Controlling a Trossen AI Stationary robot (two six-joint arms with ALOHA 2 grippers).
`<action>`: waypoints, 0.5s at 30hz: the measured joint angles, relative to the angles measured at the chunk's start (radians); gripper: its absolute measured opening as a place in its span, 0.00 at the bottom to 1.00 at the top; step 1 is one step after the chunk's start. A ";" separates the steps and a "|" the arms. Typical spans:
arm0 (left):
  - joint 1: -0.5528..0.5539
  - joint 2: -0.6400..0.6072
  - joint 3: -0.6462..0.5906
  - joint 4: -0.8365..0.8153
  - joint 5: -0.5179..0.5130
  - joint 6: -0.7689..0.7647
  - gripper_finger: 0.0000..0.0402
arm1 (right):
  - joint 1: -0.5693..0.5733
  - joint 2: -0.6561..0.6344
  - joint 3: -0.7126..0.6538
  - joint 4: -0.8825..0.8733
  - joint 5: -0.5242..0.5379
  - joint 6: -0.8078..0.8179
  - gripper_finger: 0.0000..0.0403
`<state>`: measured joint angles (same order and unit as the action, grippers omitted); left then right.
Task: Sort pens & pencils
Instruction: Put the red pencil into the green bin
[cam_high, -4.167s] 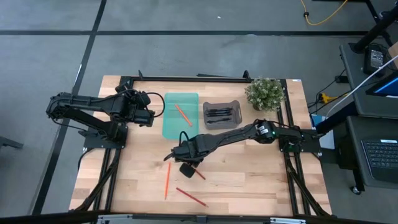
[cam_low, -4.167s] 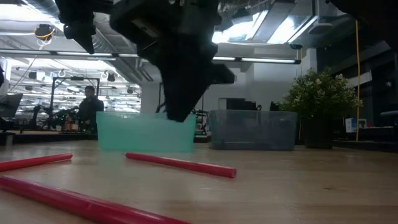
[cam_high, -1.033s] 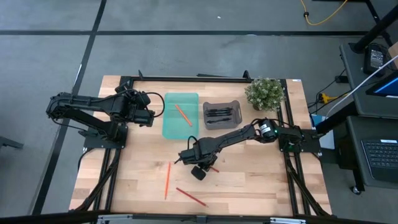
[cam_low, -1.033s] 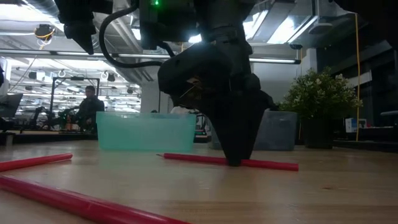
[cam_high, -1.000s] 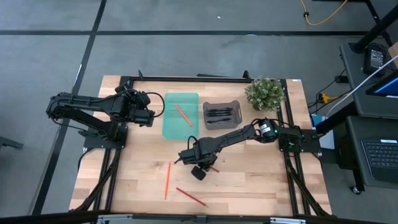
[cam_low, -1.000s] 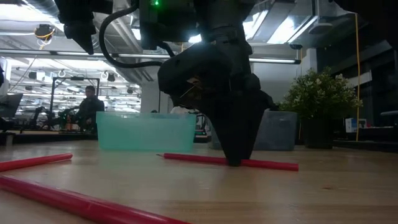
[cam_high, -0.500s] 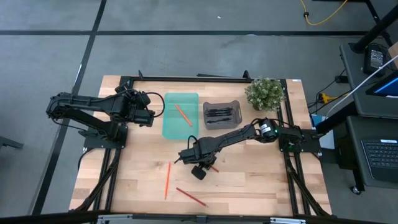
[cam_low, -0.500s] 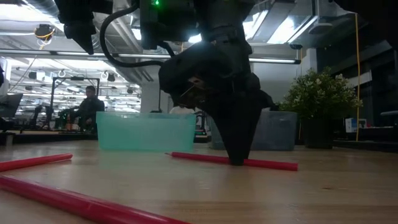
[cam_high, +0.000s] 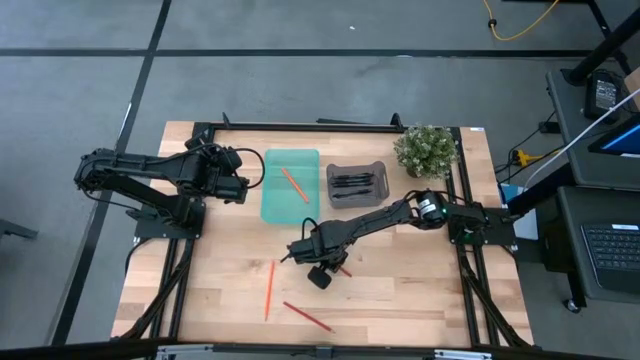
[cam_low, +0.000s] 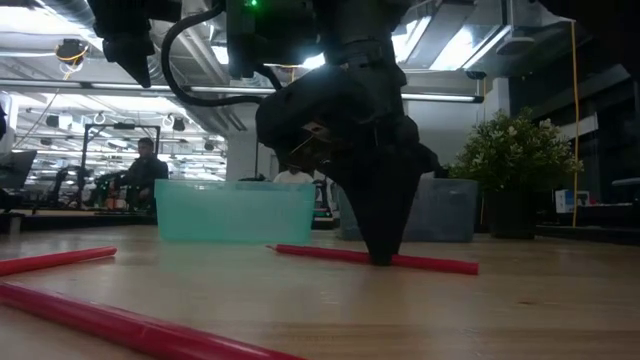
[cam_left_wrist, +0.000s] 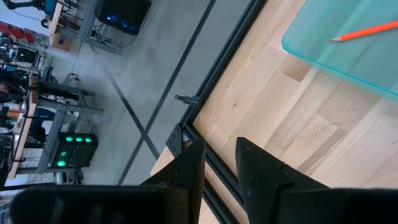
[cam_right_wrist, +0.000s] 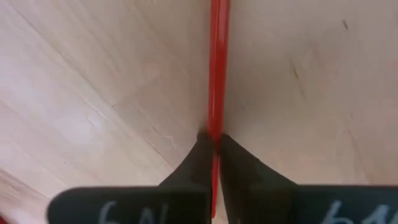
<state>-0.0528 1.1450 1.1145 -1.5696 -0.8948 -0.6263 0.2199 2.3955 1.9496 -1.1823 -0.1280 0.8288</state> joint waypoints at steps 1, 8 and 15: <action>0.000 0.000 0.000 0.000 0.000 0.000 0.21 | 0.000 0.000 0.003 0.000 0.001 0.000 0.03; 0.000 0.000 0.000 0.000 0.000 -0.001 0.21 | -0.004 0.004 0.054 -0.034 0.066 0.000 0.03; -0.001 0.000 0.000 0.000 0.000 -0.001 0.21 | -0.001 0.006 0.099 -0.063 0.066 -0.001 0.02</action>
<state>-0.0536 1.1454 1.1145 -1.5695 -0.8948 -0.6270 0.2188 2.4012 2.0484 -1.2450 -0.0615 0.8276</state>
